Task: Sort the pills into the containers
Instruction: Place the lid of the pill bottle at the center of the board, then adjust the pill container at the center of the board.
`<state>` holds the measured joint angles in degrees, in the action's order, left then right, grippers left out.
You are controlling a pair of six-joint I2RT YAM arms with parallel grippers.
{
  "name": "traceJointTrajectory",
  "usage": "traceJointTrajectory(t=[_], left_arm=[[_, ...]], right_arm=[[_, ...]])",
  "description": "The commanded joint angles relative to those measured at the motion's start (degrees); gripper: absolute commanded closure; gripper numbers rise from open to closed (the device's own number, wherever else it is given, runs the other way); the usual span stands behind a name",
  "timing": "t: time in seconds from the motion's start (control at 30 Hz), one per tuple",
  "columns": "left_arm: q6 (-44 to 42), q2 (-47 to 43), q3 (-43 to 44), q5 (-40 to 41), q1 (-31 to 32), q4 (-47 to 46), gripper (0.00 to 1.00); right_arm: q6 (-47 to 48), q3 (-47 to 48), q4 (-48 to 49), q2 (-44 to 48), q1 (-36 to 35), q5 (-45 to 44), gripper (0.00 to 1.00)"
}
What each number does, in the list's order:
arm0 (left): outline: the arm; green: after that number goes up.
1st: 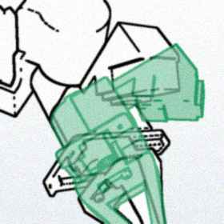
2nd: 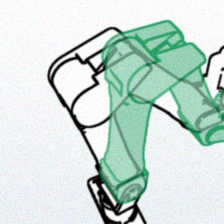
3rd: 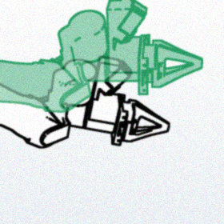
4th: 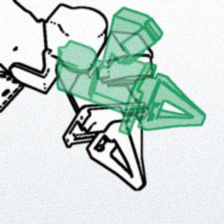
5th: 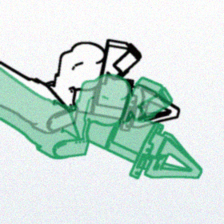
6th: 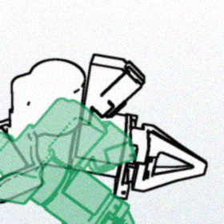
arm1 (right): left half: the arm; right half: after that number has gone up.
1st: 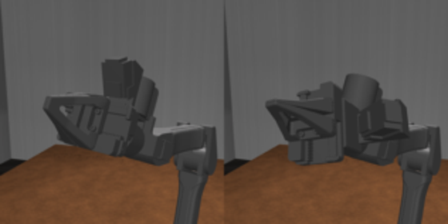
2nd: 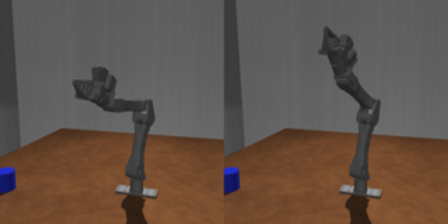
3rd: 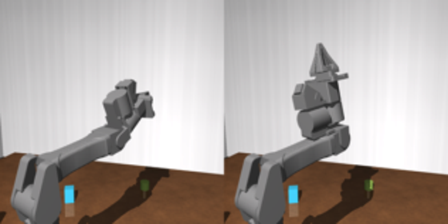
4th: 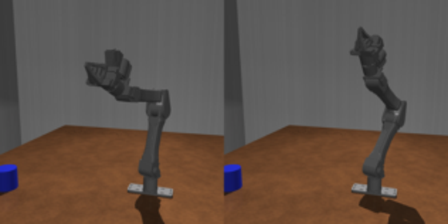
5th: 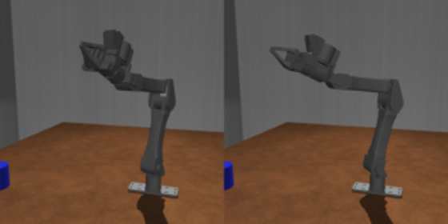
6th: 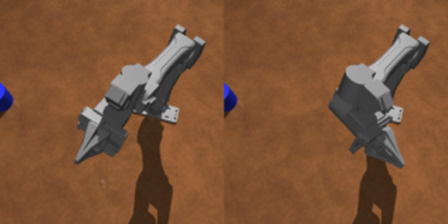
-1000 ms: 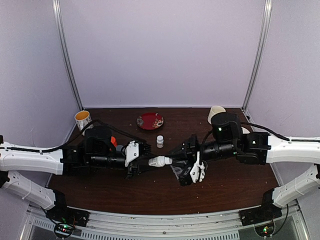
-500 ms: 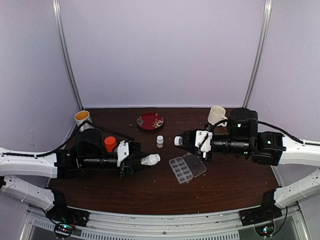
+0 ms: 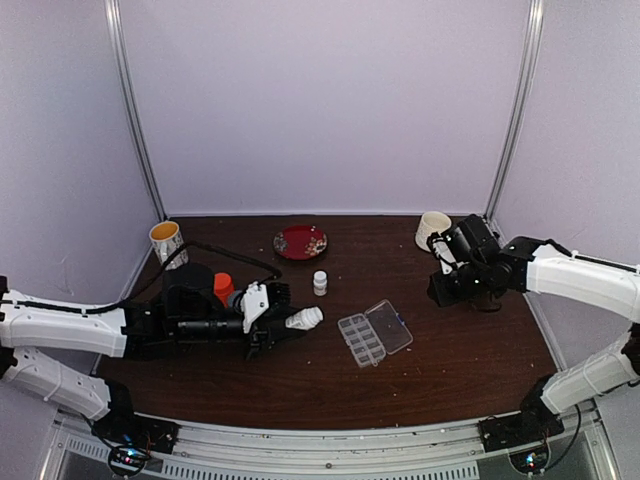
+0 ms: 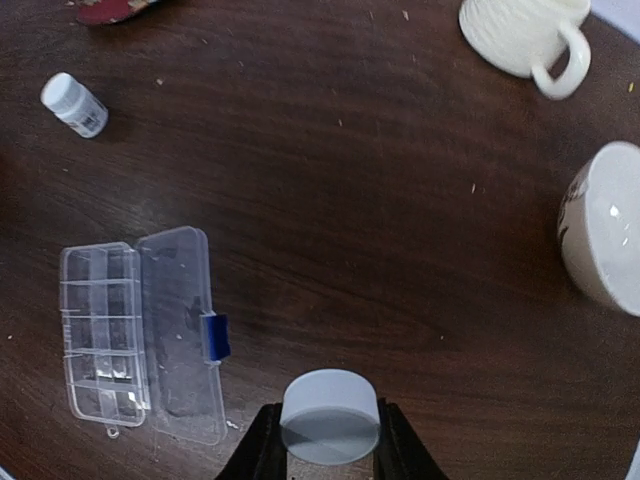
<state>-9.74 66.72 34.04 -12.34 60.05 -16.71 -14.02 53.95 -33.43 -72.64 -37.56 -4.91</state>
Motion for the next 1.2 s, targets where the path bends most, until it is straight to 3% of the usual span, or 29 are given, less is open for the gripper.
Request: traceJointTrajectory(t=[0.0, 0.27, 0.33, 0.4, 0.43, 0.77, 0.9, 1.17], left_arm=[[4.1, 2.9, 1.2, 1.2, -0.2, -4.1, 0.98], [7.3, 6.7, 2.6, 3.8, 0.3, -4.0, 0.98], [7.2, 6.9, 2.8, 4.7, 0.5, -3.3, 0.97], [6.9, 6.6, 2.5, 5.4, 0.5, -3.2, 0.96], [6.8, 6.4, 2.3, 5.8, 0.5, -3.4, 0.96], [6.0, 6.8, 2.5, 8.2, 0.5, -2.6, 0.93], [6.6, 7.4, 3.4, 9.1, 0.6, -0.8, 0.88], [7.4, 10.5, 5.8, 9.1, 0.5, 2.8, 0.94]], right_arm=[[-8.6, -4.6, 0.9, -6.0, 5.0, 9.5, 0.97], [-5.7, -2.4, 2.0, -20.8, 6.2, 6.9, 0.8], [-5.6, -2.6, 2.9, -21.7, 6.1, 6.6, 0.62], [-5.6, -3.5, 4.3, -20.8, 6.1, 6.7, 0.33], [-5.5, -3.8, 4.6, -20.1, 6.1, 6.7, 0.27], [-4.0, -0.8, 3.4, -20.1, 2.6, 5.2, 0.27], [-2.9, -0.4, 4.0, -18.7, -0.3, 9.1, 0.27], [-2.9, 1.0, 1.7, -17.4, -2.5, 7.4, 0.28]])
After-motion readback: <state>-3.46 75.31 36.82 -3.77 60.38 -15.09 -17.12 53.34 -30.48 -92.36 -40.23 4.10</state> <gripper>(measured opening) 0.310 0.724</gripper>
